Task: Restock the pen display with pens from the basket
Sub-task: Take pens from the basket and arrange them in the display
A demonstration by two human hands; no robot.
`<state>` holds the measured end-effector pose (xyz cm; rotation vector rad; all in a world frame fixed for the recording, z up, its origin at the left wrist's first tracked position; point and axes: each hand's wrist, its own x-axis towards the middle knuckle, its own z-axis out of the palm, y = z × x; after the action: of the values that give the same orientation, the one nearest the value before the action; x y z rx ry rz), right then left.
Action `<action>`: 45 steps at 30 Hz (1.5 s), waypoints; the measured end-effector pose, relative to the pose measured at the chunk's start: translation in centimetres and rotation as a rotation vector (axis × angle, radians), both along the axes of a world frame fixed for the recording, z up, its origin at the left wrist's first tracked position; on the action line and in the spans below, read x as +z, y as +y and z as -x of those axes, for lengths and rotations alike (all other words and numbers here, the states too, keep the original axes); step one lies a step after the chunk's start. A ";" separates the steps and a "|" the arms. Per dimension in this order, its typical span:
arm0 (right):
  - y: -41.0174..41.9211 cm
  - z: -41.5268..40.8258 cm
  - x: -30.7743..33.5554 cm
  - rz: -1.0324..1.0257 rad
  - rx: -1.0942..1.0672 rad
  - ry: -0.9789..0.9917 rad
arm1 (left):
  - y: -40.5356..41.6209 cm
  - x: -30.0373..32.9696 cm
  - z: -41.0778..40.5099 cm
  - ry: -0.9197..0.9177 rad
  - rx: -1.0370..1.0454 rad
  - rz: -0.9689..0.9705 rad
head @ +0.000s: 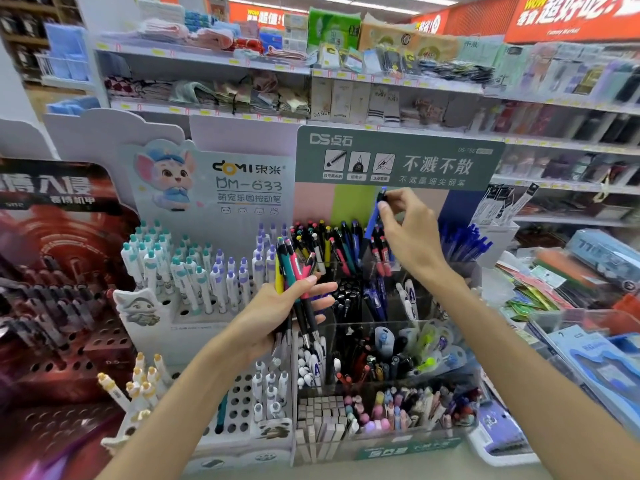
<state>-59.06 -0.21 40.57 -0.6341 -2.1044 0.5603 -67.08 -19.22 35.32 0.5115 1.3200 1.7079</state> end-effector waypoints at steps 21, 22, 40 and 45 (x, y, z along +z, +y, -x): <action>-1.3 1.2 -2.6 -0.294 -0.200 -0.373 | -0.4 -0.4 0.5 -0.052 0.052 -0.004; -2.2 0.8 -2.6 -0.199 -0.172 -0.277 | -0.5 -0.3 0.4 -0.010 0.039 0.008; -2.7 -0.2 -0.8 0.362 0.074 0.268 | -0.6 -0.2 1.7 0.059 0.195 0.043; -3.6 2.1 -1.4 0.014 0.117 0.083 | -0.9 -0.2 1.9 0.045 0.171 0.060</action>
<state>-61.21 -3.83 39.22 -0.4891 -2.0703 0.6559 -68.95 -20.13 35.07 0.4147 1.4781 1.7981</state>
